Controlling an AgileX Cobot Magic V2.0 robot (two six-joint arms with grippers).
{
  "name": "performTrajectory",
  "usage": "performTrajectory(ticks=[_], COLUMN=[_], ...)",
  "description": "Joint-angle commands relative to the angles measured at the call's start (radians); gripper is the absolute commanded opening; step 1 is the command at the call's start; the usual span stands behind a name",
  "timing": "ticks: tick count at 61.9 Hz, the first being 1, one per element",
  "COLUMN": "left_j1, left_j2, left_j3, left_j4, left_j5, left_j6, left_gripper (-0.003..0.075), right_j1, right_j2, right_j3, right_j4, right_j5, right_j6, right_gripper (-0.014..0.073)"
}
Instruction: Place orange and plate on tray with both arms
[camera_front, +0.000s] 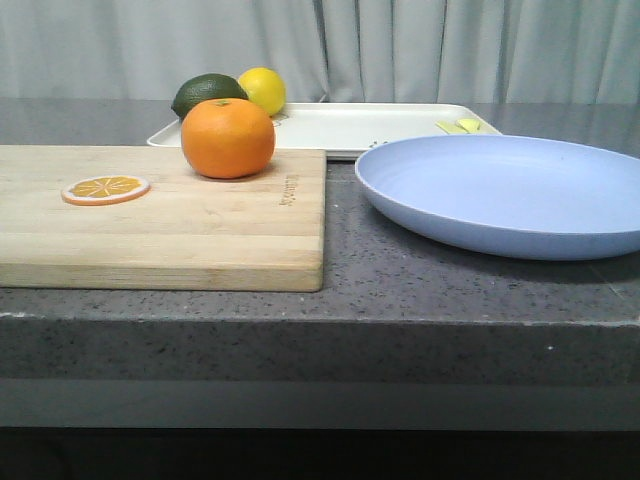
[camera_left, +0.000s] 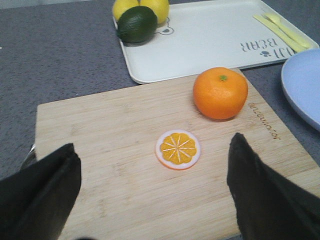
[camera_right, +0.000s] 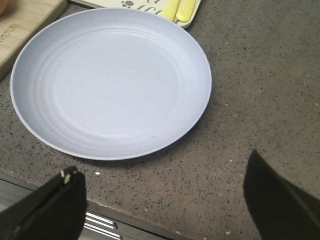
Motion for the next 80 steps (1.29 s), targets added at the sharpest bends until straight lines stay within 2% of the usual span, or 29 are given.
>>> performTrajectory(ticks=[1, 30, 51, 64, 80], left_j1=[-0.044, -0.203, -0.208, -0.21, -0.21], left_j2=[0.094, 0.605, 0.871, 0.971, 1.0], left_j3=[-0.095, -0.466, -0.724, -0.793, -0.793], left_j4=[0.016, 0.08, 0.08, 0.076, 0.071], left_j5=[-0.075, -0.032, 0.128, 0.165, 0.218], left_j6=[0.008, 0.008, 0.008, 0.008, 0.008], left_gripper=[0.0588, 0.0591, 0.0591, 0.0591, 0.0589], right_j1=[0.003, 0.003, 0.003, 0.003, 0.003], right_j2=[0.007, 0.007, 0.007, 0.007, 0.007], right_j3=[-0.036, -0.036, -0.036, -0.036, -0.036], right_j4=[0.0, 0.0, 0.0, 0.0, 0.0], right_j5=[-0.056, -0.057, -0.057, -0.057, -0.057], right_j6=[-0.017, -0.017, -0.017, -0.017, -0.017], right_gripper=[0.0642, 0.0642, 0.0642, 0.0642, 0.0642])
